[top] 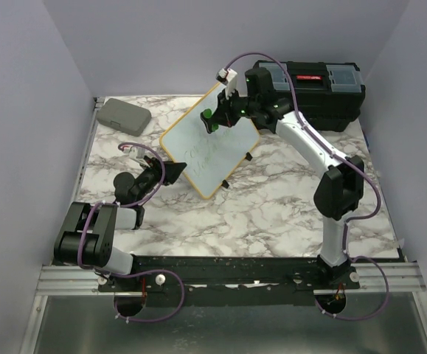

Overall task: Erase the whiteboard
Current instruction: Erase the whiteboard at the whiteboard stand.

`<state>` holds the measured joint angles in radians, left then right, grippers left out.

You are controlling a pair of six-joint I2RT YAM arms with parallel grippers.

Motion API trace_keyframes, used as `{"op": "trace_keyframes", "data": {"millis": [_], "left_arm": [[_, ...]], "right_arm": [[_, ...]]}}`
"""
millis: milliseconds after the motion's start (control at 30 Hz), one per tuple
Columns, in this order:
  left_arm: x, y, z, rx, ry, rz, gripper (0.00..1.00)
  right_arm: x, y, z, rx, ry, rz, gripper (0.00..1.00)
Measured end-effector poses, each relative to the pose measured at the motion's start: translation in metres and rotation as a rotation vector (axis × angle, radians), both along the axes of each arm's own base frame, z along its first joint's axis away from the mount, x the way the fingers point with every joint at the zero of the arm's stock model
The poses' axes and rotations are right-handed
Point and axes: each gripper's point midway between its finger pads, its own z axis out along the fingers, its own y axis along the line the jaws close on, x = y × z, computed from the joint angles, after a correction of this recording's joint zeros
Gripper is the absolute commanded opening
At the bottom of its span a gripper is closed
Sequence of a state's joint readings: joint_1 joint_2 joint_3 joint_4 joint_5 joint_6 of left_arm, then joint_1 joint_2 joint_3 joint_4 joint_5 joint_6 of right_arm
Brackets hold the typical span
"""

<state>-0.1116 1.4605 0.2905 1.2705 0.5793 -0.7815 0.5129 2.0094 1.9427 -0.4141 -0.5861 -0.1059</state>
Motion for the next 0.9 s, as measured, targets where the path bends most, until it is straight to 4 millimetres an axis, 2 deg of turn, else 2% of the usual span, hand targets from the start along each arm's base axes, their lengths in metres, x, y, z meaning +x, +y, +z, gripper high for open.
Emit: {"op": "trace_keyframes", "data": {"millis": [100, 233, 300, 367, 533, 733, 900], "left_arm": [[0.000, 0.001, 0.006, -0.020, -0.015, 0.009, 0.56], [0.003, 0.007, 0.015, -0.059, -0.035, 0.050, 0.61], [0.007, 0.011, 0.021, -0.088, -0.048, 0.077, 0.75], [0.011, 0.016, 0.023, -0.122, -0.049, 0.103, 0.78], [0.023, 0.023, 0.013, -0.196, 0.033, 0.151, 0.77], [0.033, 0.024, 0.029, -0.235, 0.010, 0.157, 0.67], [0.040, 0.023, 0.038, -0.253, -0.007, 0.151, 0.56]], "right_arm": [[-0.002, -0.002, 0.001, 0.008, 0.000, 0.002, 0.01], [-0.002, -0.006, -0.007, 0.007, 0.021, -0.003, 0.00], [-0.002, -0.008, -0.011, 0.008, 0.035, -0.005, 0.01], [-0.001, -0.010, -0.014, 0.011, 0.046, -0.006, 0.01], [-0.002, -0.015, -0.017, 0.018, 0.057, -0.014, 0.01], [0.006, -0.024, -0.006, 0.040, 0.037, -0.039, 0.01], [0.011, -0.030, -0.005, 0.047, 0.041, -0.057, 0.01]]}}
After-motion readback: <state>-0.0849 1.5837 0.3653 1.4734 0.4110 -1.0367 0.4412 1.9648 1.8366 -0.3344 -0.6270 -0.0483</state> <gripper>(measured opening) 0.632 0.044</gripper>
